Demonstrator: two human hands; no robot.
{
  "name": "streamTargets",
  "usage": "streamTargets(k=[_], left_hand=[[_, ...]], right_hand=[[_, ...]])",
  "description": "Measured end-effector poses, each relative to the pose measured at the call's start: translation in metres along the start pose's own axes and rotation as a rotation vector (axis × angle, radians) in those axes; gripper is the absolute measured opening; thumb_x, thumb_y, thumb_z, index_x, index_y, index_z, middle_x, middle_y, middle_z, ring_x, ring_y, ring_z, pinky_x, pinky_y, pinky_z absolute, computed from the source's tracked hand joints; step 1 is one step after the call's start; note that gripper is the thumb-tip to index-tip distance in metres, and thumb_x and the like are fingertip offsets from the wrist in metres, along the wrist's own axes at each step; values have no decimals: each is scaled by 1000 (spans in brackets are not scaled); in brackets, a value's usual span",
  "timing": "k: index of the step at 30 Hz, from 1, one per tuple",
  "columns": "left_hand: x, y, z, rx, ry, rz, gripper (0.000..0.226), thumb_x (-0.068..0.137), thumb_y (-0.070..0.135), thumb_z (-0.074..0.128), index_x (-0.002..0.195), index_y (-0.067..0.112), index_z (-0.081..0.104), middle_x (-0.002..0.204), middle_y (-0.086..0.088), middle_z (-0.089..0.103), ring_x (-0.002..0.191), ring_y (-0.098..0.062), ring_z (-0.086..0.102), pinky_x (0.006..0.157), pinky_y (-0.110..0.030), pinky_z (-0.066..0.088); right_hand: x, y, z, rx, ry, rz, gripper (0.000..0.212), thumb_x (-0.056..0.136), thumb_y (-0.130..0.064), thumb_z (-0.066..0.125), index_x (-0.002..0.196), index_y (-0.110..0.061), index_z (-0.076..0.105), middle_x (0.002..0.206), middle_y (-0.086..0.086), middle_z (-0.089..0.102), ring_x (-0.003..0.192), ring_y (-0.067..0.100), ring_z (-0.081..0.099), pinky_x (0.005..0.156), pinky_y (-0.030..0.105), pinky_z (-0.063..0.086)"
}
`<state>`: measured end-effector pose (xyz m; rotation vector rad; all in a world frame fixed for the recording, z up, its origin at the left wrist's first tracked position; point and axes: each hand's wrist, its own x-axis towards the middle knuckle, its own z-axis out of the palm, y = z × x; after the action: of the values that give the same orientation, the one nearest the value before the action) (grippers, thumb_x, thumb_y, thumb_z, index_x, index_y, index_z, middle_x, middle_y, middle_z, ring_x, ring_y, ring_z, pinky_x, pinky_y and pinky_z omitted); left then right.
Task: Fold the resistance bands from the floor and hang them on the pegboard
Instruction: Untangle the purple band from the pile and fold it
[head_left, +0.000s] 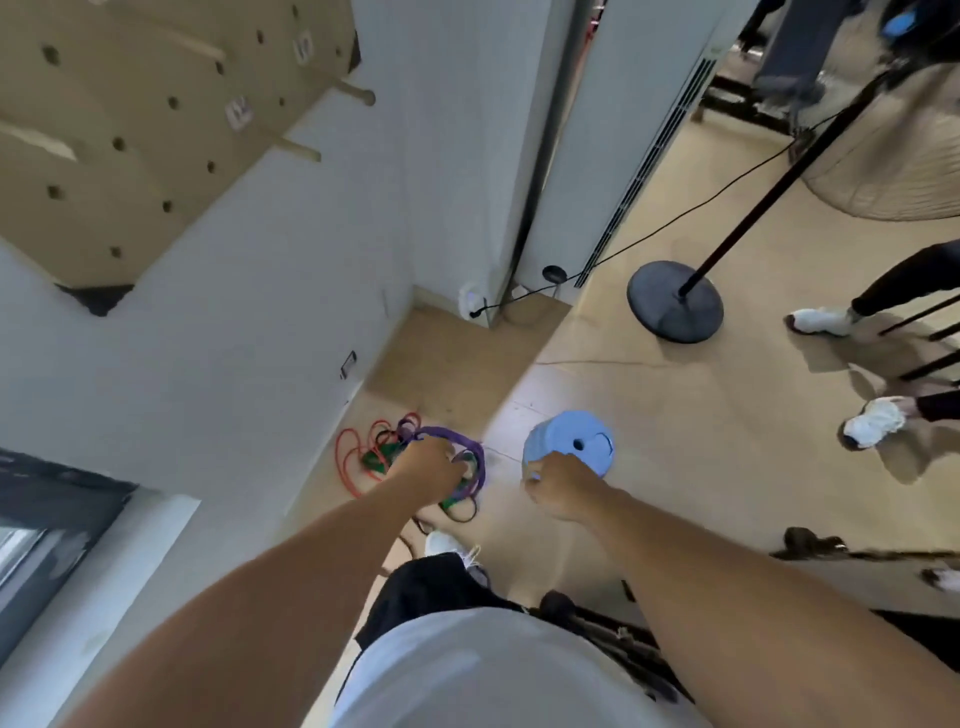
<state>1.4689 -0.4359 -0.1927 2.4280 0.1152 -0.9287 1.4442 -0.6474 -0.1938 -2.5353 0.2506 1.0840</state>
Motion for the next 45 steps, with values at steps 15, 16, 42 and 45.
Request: streamTargets(k=[15, 16, 42, 45], left_hand=[[85, -18, -72, -166, 120, -212, 35, 99, 30, 57, 130, 15, 66, 134, -7, 61, 124, -29, 57, 105, -34, 44], [88, -23, -74, -242, 130, -260, 36, 97, 31, 59, 129, 16, 67, 127, -8, 65, 115, -30, 62, 102, -36, 50], [186, -74, 56, -1287, 677, -1080, 42, 98, 32, 60, 136, 15, 61, 138, -5, 65, 124, -22, 61, 99, -27, 45], [218, -111, 129, -1257, 649, -1108, 43, 98, 33, 61, 137, 14, 60, 137, -7, 64, 126, -25, 59, 101, -31, 46]], right_hand=[[113, -105, -123, -226, -101, -212, 46, 105, -29, 51, 149, -13, 52, 154, 10, 52, 141, 29, 49, 113, 35, 40], [124, -115, -126, -253, -123, -244, 45, 105, -28, 51, 148, -14, 54, 153, 10, 53, 140, 29, 50, 112, 36, 41], [388, -217, 53, -1076, -706, -855, 39, 94, -28, 61, 132, -23, 68, 129, 7, 72, 120, 30, 65, 99, 38, 54], [436, -192, 124, -1126, -677, -864, 46, 95, -27, 64, 141, -25, 62, 134, 6, 69, 121, 29, 63, 98, 35, 53]])
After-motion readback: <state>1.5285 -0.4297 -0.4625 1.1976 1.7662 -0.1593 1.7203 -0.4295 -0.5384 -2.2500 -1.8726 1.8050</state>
